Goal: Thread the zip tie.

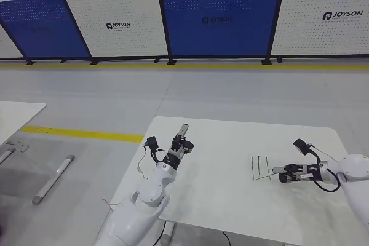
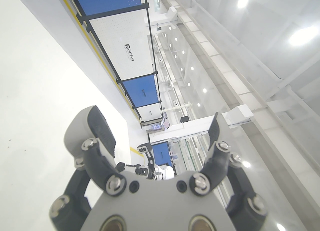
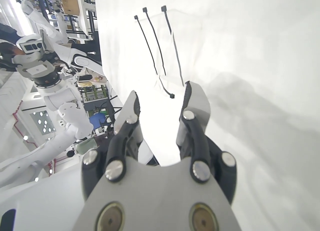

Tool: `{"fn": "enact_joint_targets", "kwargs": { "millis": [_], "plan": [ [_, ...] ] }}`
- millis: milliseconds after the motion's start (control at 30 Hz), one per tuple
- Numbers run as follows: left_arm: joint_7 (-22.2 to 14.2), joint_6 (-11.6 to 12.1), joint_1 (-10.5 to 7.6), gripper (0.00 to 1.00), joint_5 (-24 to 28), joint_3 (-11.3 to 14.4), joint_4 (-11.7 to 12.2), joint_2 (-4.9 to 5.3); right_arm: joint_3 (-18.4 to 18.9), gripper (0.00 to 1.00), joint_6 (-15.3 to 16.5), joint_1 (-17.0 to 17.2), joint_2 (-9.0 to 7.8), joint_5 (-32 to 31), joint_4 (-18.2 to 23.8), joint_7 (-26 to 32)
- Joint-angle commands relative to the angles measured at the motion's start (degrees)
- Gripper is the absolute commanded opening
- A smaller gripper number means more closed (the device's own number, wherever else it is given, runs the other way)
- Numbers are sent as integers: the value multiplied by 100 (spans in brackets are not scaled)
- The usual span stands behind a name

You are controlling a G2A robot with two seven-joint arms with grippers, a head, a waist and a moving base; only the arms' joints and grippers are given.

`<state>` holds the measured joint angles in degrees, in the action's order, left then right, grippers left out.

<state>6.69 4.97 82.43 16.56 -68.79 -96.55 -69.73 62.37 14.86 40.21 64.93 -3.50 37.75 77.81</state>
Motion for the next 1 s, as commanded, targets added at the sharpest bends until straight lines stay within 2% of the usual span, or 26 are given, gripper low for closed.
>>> {"fn": "enact_joint_targets", "kwargs": {
  "millis": [0, 267, 400, 500, 533, 733, 967],
  "plan": [
    [0, 0, 0, 100, 0, 0, 0, 0, -38, 38, 1, -44, 14, 11, -84, -20],
    [0, 0, 0, 100, 0, 0, 0, 0, -154, 19, 29, -174, 56, 59, -342, -61],
    [0, 0, 0, 100, 0, 0, 0, 0, -208, 16, 45, -223, 78, 91, -439, -57],
    [0, 0, 0, 100, 0, 0, 0, 0, -233, 7, 74, -256, 87, 121, -512, -57],
    [0, 0, 0, 100, 0, 0, 0, 0, -238, 0, 86, -265, 89, 130, -532, -56],
    [0, 0, 0, 100, 0, 0, 0, 0, -277, 0, 142, -307, 101, 198, -615, -9],
    [0, 0, 0, 100, 0, 0, 0, 0, -203, 0, 462, -279, 52, 505, -606, 183]
  ]
}}
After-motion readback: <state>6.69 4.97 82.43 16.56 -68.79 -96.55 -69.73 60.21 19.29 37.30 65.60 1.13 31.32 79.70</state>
